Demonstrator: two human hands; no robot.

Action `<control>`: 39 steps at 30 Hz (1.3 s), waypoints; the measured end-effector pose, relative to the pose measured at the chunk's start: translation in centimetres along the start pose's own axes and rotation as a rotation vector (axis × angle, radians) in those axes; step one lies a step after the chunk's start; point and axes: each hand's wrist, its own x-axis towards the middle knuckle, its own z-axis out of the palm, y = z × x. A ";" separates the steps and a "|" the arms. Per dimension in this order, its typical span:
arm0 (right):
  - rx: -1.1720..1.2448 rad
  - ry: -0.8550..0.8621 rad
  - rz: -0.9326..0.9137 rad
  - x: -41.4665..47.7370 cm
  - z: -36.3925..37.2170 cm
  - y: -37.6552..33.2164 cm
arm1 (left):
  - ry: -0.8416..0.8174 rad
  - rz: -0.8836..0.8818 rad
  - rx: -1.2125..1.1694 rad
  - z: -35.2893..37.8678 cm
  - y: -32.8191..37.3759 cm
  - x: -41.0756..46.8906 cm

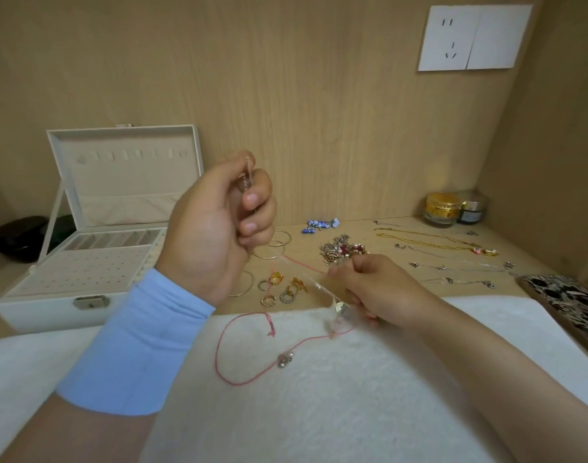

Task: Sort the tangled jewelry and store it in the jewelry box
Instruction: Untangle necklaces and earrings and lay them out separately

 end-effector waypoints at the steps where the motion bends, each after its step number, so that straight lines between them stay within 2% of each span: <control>1: -0.090 0.015 -0.036 0.1 0.0 0.1 | -0.011 0.000 0.029 0.4 0.1 0.4; 4: -0.218 0.002 -0.082 -0.1 -0.2 0.3 | -0.026 -0.029 0.132 1.6 -0.6 1.0; 7: -0.093 -0.078 -0.078 -0.9 -0.3 -0.6 | -0.061 -0.047 0.207 2.3 -1.5 1.1; 10: -0.119 0.087 -0.257 -1.3 -1.1 -2.2 | -0.104 -0.041 0.222 2.5 -1.8 1.2; 12: 0.033 0.009 -0.370 -1.8 -1.8 -3.7 | -0.116 -0.038 0.236 2.8 -1.6 1.3; 14: 0.155 -0.115 -0.401 -2.3 -2.0 -5.2 | -0.110 -0.007 0.283 2.9 -1.5 1.5; 19: 0.220 -0.074 -0.424 -1.6 -2.3 -6.2 | -0.036 0.140 0.427 1.9 -1.8 2.1; 22: 0.300 -0.078 -0.413 -1.5 -2.7 -6.1 | -0.074 -0.018 0.373 0.7 -3.6 1.5; 23: 0.337 -0.081 -0.413 -1.3 -2.9 -6.0 | -0.111 -0.100 0.426 0.4 -4.5 1.1; 25: 0.438 -0.092 -0.381 -1.2 -3.0 -6.0 | -0.215 -0.206 0.681 -0.3 -6.1 0.3; 28: 0.484 -0.078 -0.323 -0.9 -3.3 -5.9 | -0.291 -0.267 0.865 -1.3 -7.5 -0.5; 32: 0.551 -0.086 -0.280 -0.3 -3.4 -5.3 | -0.269 -0.290 0.852 -2.0 -7.6 -0.6; 35: 0.588 -0.070 -0.262 0.0 -3.2 -4.9 | -0.246 -0.291 0.945 -1.8 -7.6 -0.8; 37: 0.536 -0.039 -0.265 0.2 -3.2 -4.6 | -0.199 -0.334 0.965 -1.8 -7.4 -0.8; 39: 0.419 0.008 -0.277 0.3 -3.2 -4.3 | -0.139 -0.399 0.883 -1.8 -7.2 -0.8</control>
